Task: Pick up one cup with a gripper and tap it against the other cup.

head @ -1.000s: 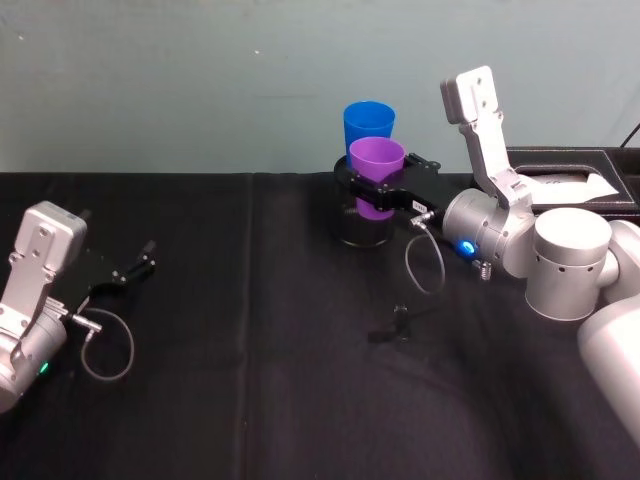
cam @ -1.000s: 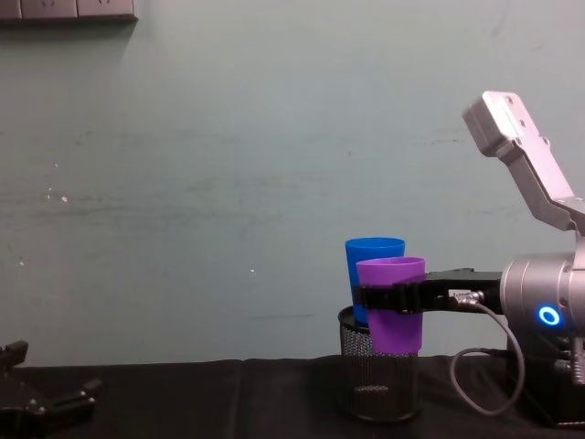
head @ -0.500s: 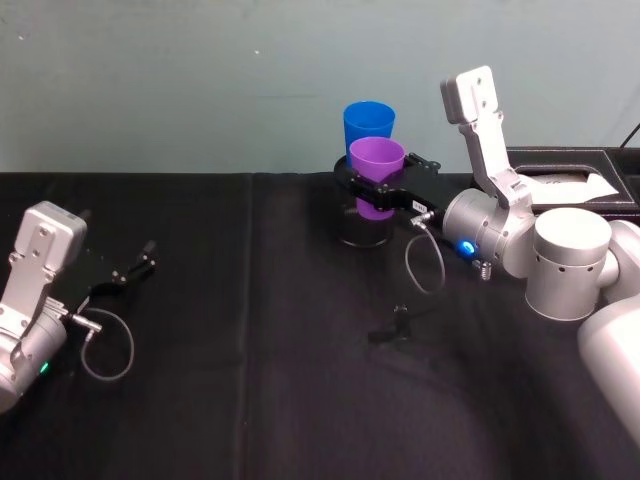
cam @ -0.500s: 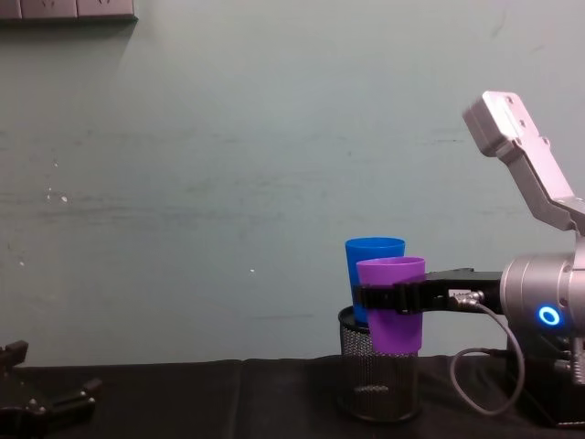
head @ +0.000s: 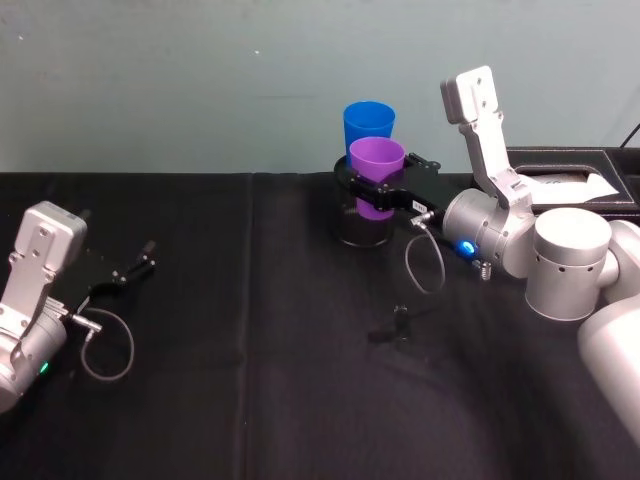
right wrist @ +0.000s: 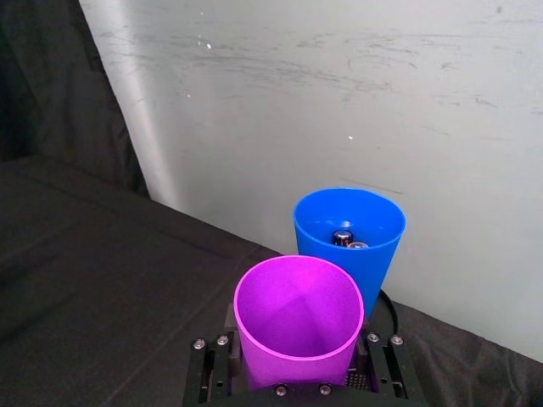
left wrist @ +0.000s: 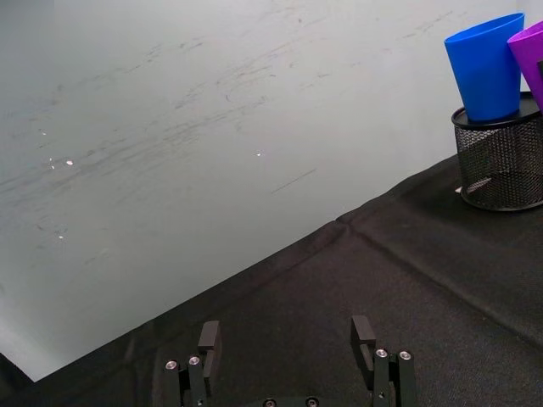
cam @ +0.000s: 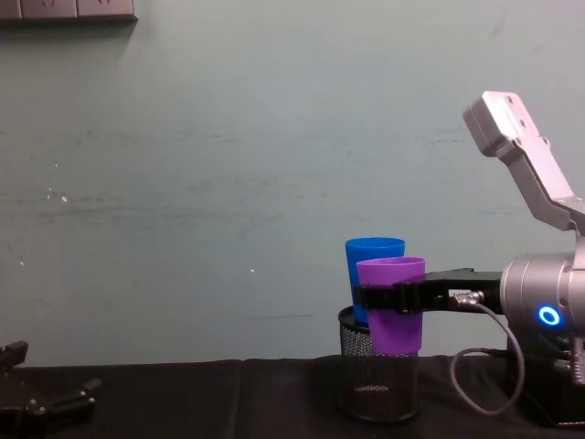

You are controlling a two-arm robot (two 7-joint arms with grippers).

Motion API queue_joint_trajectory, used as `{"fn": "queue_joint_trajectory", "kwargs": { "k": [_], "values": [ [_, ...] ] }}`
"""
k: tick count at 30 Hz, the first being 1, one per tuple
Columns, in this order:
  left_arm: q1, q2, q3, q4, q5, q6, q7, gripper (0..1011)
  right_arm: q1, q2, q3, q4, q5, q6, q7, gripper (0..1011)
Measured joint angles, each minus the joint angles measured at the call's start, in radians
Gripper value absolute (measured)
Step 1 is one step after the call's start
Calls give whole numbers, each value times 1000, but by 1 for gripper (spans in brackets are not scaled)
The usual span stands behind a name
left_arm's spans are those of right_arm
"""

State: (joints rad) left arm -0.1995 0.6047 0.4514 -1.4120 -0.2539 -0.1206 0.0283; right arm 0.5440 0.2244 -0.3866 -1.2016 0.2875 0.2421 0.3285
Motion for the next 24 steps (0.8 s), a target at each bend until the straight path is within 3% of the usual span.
{"fn": "queue_joint_trajectory", "kwargs": {
  "k": [24],
  "values": [
    [0,0,0,0,0,0,0,1000,0,0,0,0,0,0,0,720]
  ]
}}
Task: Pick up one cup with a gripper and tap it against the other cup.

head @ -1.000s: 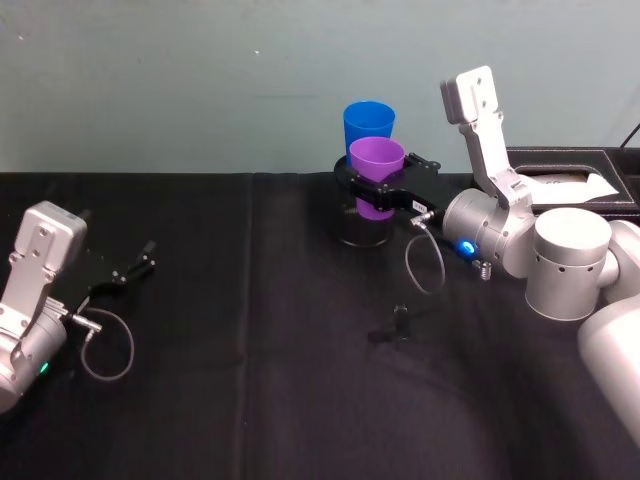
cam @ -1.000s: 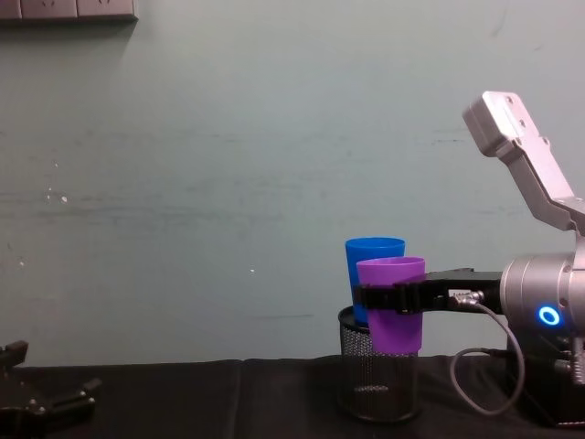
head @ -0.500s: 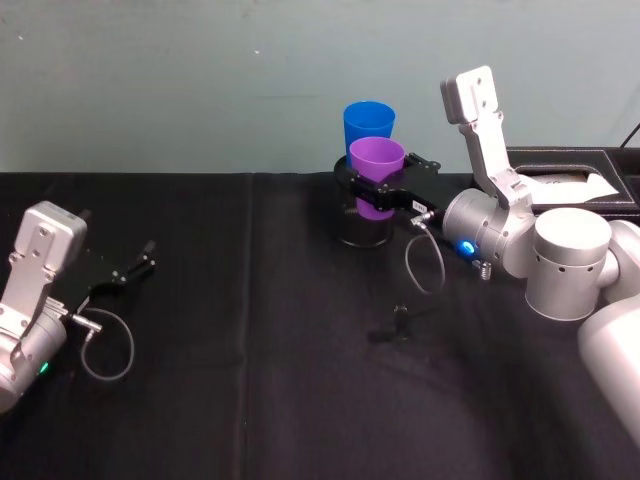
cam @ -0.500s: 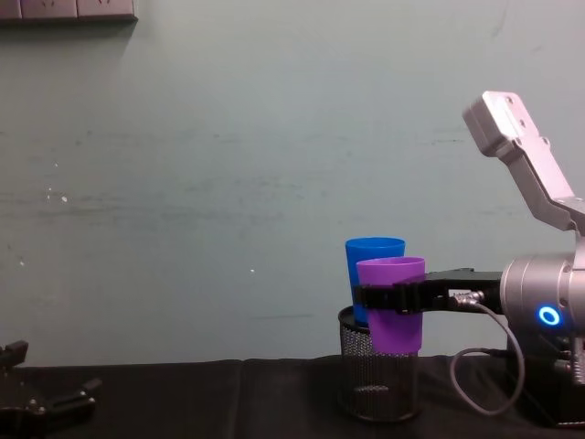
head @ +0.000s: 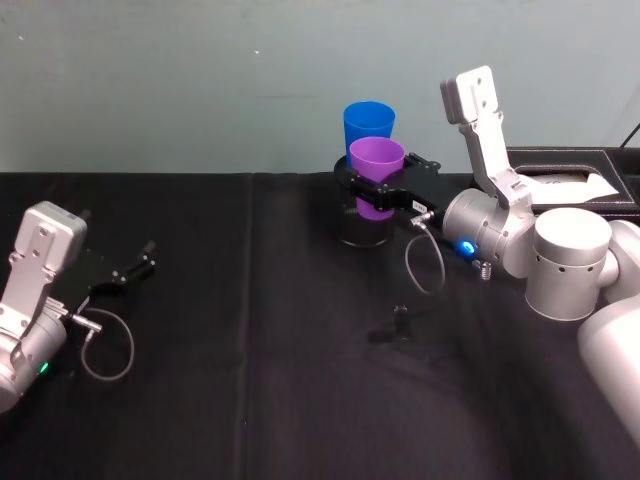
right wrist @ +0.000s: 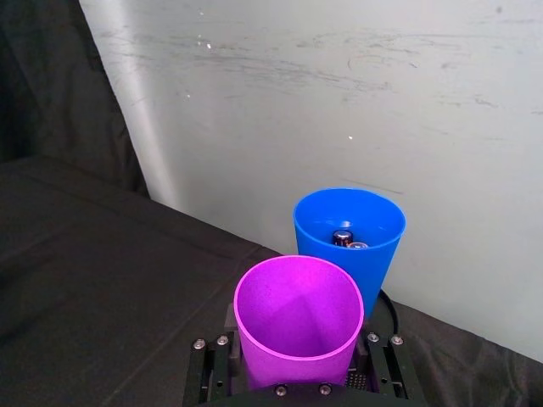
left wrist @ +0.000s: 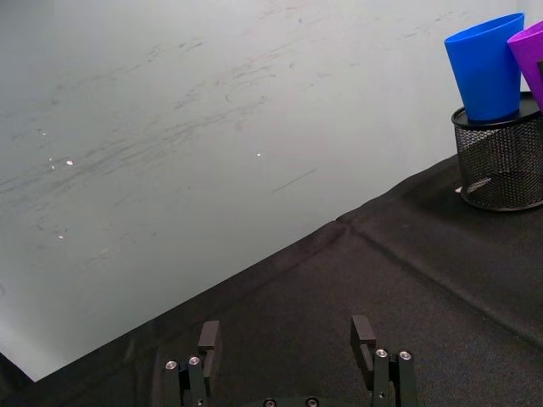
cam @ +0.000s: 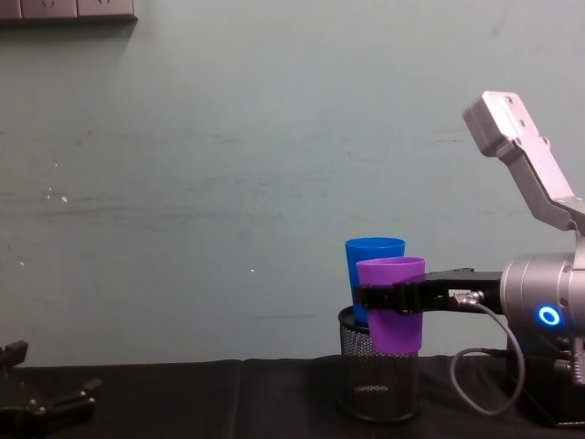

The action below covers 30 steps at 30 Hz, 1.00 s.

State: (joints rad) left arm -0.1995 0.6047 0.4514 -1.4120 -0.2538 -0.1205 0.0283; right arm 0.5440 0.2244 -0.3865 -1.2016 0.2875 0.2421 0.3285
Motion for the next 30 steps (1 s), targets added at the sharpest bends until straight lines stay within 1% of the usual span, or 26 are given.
{"fn": "queue_joint_trajectory", "kwargs": {
  "k": [30],
  "values": [
    [0,0,0,0,0,0,0,1000,0,0,0,0,0,0,0,719]
  ]
}}
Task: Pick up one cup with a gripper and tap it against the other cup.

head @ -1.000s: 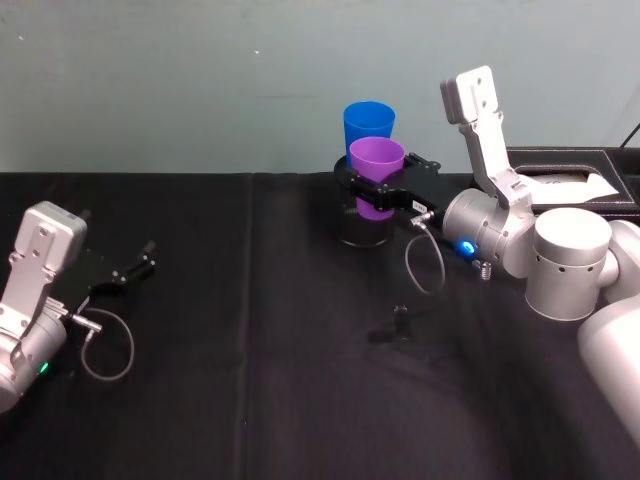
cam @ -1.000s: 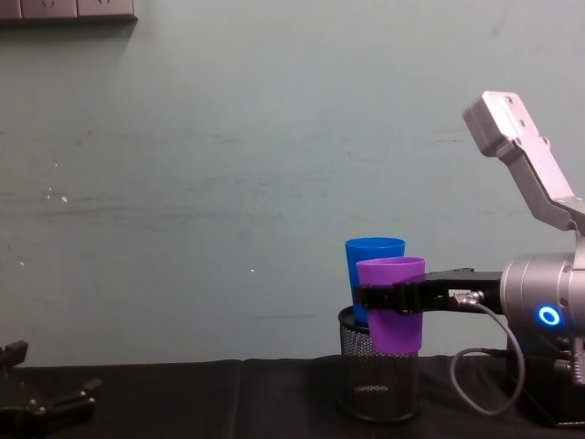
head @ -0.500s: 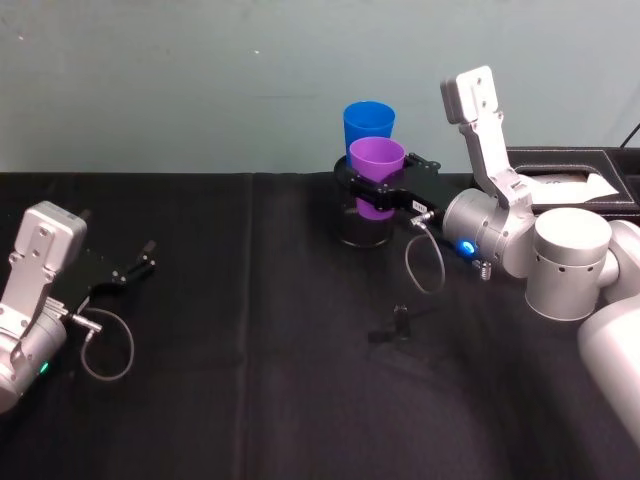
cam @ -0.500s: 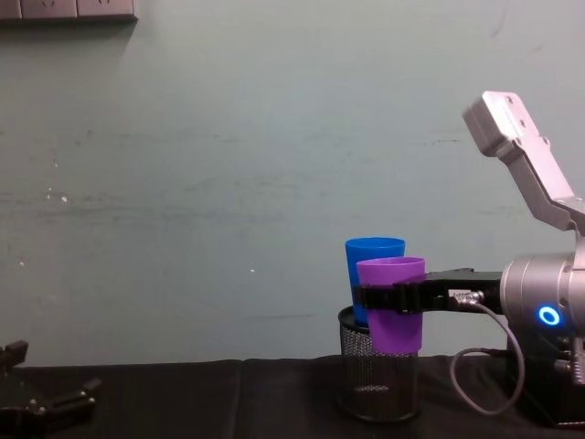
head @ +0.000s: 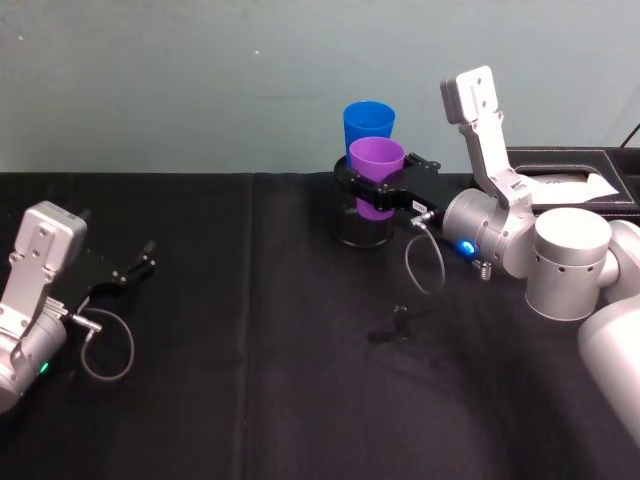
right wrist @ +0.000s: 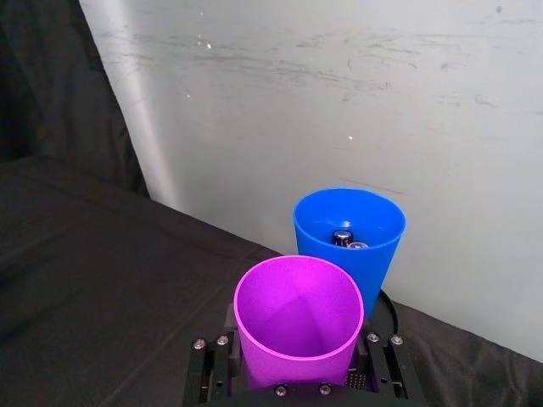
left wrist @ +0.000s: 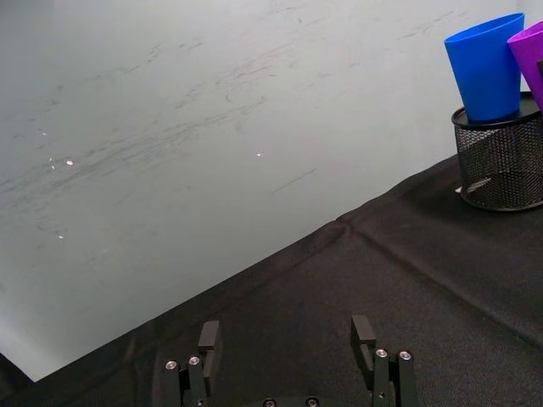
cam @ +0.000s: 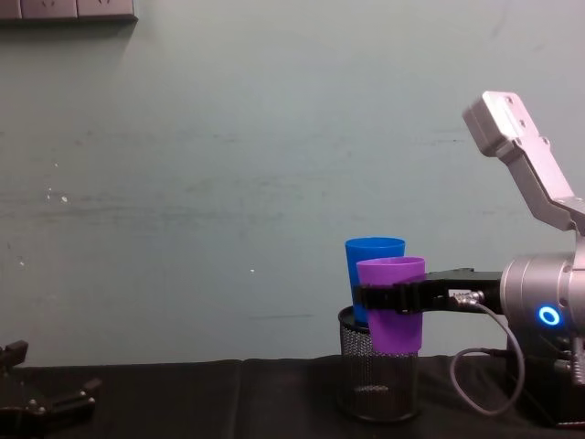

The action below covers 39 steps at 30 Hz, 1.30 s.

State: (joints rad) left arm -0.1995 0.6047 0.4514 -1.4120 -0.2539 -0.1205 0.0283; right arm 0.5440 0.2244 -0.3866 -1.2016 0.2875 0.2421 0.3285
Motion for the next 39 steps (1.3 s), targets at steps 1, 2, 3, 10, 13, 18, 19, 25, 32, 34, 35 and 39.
{"fn": "queue_joint_trajectory", "kwargs": {
  "k": [1,2,3,10,13,18,19,25,32,34,35,39],
  "values": [
    [0,0,0,0,0,0,0,1000,0,0,0,0,0,0,0,720],
    [0,0,0,0,0,0,0,1000,0,0,0,0,0,0,0,720],
    [0,0,0,0,0,0,0,1000,0,0,0,0,0,0,0,720],
    [0,0,0,0,0,0,0,1000,0,0,0,0,0,0,0,720],
    [0,0,0,0,0,0,0,1000,0,0,0,0,0,0,0,720],
    [0,0,0,0,0,0,0,1000,0,0,0,0,0,0,0,720],
    [0,0,0,0,0,0,0,1000,0,0,0,0,0,0,0,719],
    [0,0,0,0,0,0,0,1000,0,0,0,0,0,0,0,720],
    [0,0,0,0,0,0,0,1000,0,0,0,0,0,0,0,720],
    [0,0,0,0,0,0,0,1000,0,0,0,0,0,0,0,720],
    [0,0,0,0,0,0,0,1000,0,0,0,0,0,0,0,720],
    [0,0,0,0,0,0,0,1000,0,0,0,0,0,0,0,720]
  ]
}}
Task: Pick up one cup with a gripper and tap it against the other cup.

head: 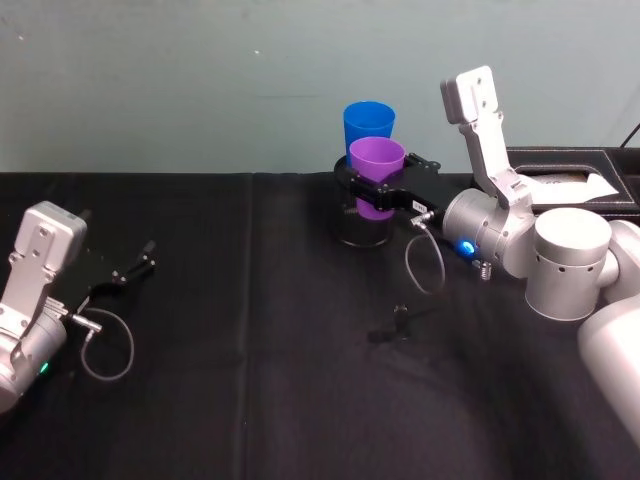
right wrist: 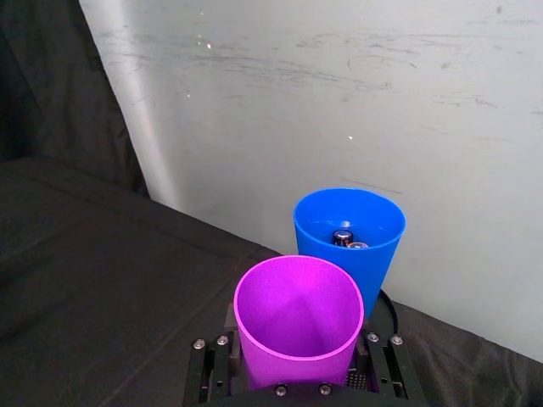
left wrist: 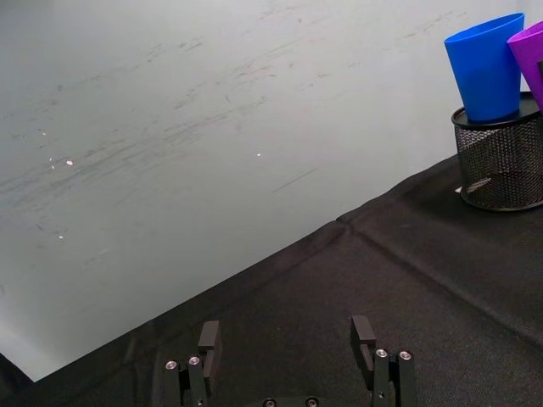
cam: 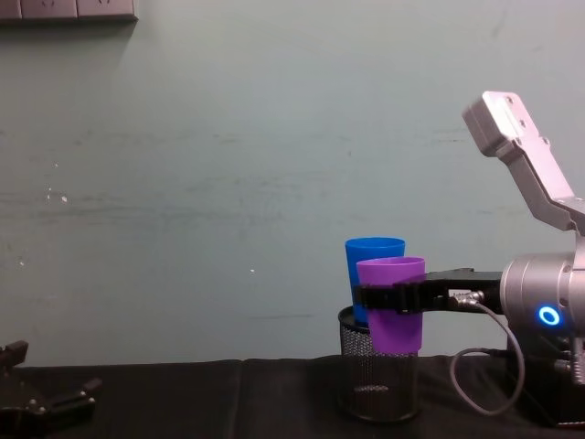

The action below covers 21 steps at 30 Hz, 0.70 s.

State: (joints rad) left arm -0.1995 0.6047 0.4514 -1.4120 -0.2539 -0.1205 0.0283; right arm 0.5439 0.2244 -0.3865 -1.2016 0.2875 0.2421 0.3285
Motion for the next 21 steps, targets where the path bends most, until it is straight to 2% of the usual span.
{"fn": "queue_joint_trajectory", "kwargs": {
  "k": [21],
  "values": [
    [0,0,0,0,0,0,0,1000,0,0,0,0,0,0,0,719]
  ]
}}
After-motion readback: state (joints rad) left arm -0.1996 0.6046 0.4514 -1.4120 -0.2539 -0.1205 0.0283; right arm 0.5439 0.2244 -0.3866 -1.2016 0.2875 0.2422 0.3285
